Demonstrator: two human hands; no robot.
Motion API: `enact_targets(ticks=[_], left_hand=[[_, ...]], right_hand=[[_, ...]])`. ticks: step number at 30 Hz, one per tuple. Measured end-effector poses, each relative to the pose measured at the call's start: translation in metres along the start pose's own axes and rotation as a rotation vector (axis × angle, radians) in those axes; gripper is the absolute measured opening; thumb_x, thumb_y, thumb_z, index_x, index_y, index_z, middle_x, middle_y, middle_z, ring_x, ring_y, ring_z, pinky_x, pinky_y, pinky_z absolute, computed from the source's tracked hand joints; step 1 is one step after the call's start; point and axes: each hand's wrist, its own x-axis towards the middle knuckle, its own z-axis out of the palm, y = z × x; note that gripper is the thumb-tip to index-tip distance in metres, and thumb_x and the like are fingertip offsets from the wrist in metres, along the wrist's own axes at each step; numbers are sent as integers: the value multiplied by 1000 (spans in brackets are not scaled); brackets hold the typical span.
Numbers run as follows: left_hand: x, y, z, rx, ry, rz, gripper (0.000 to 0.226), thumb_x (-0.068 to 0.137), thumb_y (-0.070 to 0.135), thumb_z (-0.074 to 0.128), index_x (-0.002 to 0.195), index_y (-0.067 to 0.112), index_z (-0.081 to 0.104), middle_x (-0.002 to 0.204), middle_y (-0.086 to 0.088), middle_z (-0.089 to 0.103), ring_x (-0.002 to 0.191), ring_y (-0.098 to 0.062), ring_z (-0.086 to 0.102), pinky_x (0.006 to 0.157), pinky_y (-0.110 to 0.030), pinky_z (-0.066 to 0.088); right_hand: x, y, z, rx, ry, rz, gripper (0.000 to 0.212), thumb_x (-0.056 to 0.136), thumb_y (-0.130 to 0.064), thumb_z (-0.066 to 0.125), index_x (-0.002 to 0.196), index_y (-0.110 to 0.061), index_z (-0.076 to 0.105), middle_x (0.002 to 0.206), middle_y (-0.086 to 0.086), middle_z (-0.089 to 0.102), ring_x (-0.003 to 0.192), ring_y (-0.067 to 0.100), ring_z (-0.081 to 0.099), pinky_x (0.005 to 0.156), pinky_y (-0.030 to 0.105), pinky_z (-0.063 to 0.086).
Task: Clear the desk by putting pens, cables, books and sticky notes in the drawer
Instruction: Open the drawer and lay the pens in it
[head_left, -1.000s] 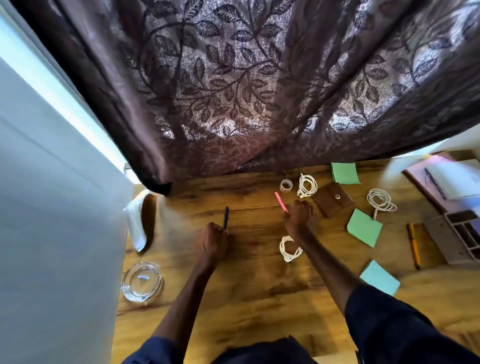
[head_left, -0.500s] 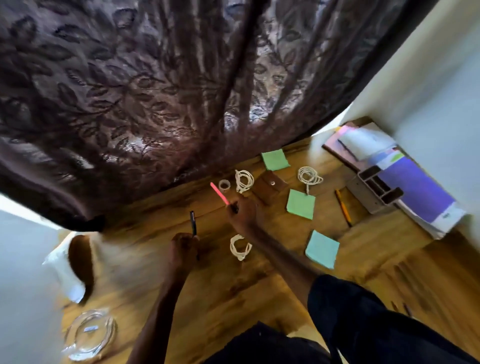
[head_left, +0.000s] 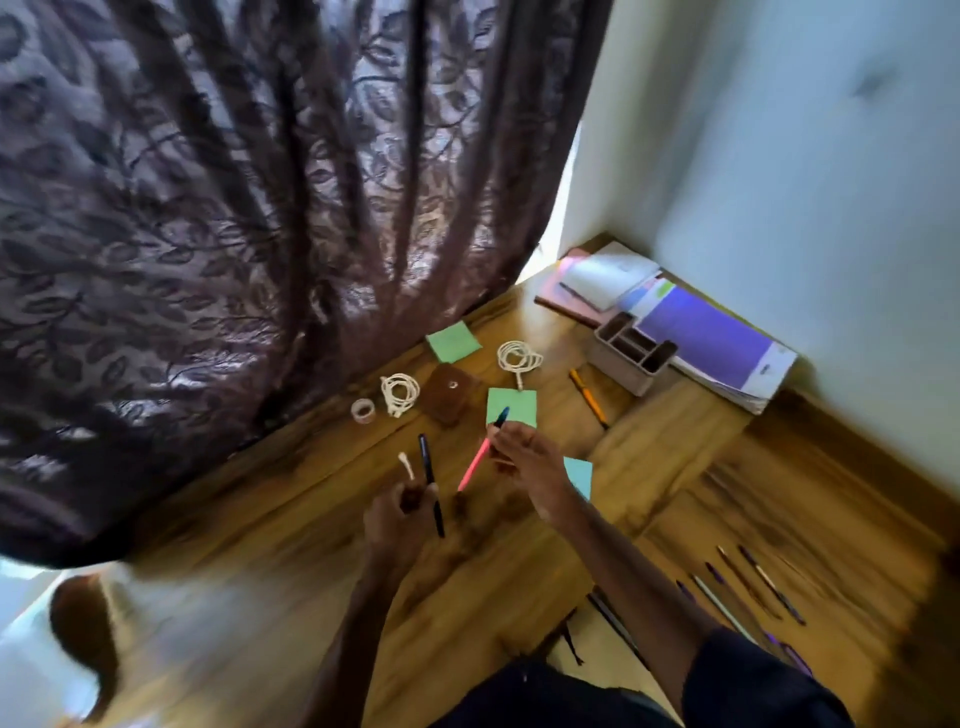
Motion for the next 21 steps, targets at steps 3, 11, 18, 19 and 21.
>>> enact_targets(ticks=[3, 11, 18, 19, 21], left_hand=[[-12, 28, 32, -34, -74, 48, 22, 89, 39, 73, 95, 18, 75, 88, 4, 77, 81, -11, 71, 68, -23, 48], [-68, 89, 160, -157, -422, 160, 32, 83, 37, 78, 92, 7, 74, 82, -5, 78, 74, -16, 76, 72, -34, 62], [-148, 111, 278, -112, -709, 13, 24, 91, 21, 74, 105, 2, 68, 83, -12, 77, 75, -24, 77, 75, -42, 64], [-157, 113, 291, -86, -732, 8, 25, 90, 23, 75, 105, 3, 69, 85, -11, 77, 75, -22, 77, 75, -42, 64], [-170, 115, 316, -41, -753, -13, 26, 90, 23, 76, 104, 2, 70, 86, -11, 77, 73, -19, 77, 75, -40, 64]], right_hand=[[-18, -4, -42, 164, 41, 45, 16, 101, -28, 58, 95, -17, 69, 79, 5, 64, 68, 21, 64, 59, 31, 51], [-76, 22, -187, -298, 345, -51, 32, 103, -29, 52, 83, -9, 66, 64, -6, 56, 54, 6, 49, 51, 25, 38], [-159, 83, -343, -622, 588, 44, 21, 97, -24, 59, 105, -13, 75, 87, 3, 73, 76, 14, 62, 67, 31, 47], [-172, 89, -363, -697, 615, 6, 26, 97, -30, 57, 101, -13, 76, 80, 2, 71, 70, 12, 61, 65, 28, 45], [-193, 104, -401, -766, 628, -13, 29, 96, -34, 56, 87, -16, 75, 66, -6, 64, 60, 9, 56, 60, 25, 41]])
